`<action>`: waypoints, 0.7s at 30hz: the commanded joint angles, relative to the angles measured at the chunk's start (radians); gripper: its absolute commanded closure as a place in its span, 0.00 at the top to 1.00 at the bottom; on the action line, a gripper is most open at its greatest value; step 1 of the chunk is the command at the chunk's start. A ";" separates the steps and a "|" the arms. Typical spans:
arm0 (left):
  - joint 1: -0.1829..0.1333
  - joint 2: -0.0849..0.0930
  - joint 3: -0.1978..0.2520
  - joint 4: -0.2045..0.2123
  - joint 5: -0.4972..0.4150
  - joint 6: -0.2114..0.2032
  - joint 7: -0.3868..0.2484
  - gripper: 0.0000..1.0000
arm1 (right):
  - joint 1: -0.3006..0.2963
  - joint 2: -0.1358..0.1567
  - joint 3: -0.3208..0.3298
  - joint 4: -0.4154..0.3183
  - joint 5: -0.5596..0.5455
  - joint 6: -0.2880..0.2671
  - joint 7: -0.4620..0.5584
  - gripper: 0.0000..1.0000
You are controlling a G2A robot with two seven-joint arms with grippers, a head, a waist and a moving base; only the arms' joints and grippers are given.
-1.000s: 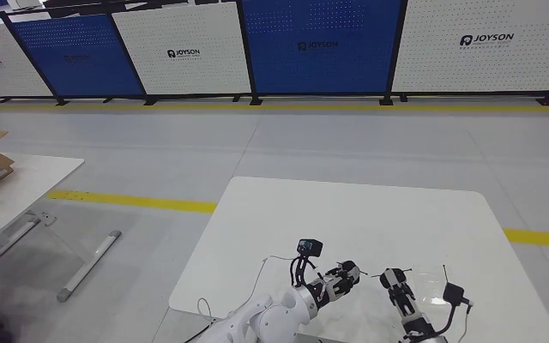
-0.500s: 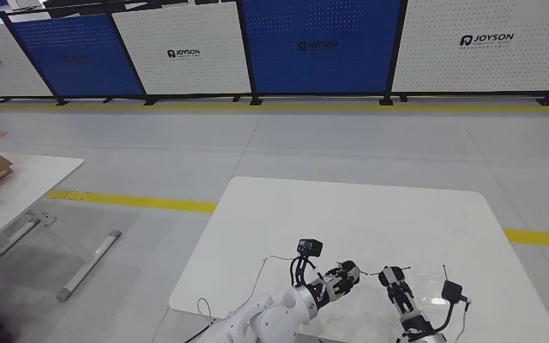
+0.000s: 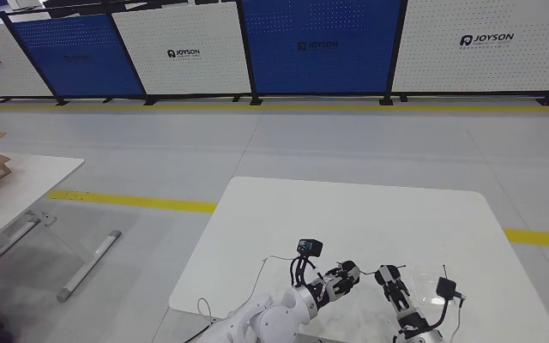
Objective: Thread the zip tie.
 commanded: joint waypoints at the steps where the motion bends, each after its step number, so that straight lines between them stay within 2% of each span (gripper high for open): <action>1: 0.000 0.000 0.000 0.000 0.000 0.000 0.000 0.00 | 0.000 -0.002 0.000 0.002 -0.003 -0.004 -0.002 0.00; 8: 0.001 0.000 0.000 0.002 -0.001 -0.001 0.002 0.00 | -0.009 -0.004 0.013 0.004 0.001 -0.020 -0.015 0.00; 14: 0.005 -0.004 -0.004 -0.007 -0.010 0.035 0.016 0.00 | -0.009 -0.004 0.013 0.004 0.001 -0.020 -0.015 0.00; 21: 0.005 -0.004 -0.004 -0.007 -0.010 0.035 0.016 0.00 | -0.009 -0.004 0.013 0.004 0.001 -0.020 -0.015 0.00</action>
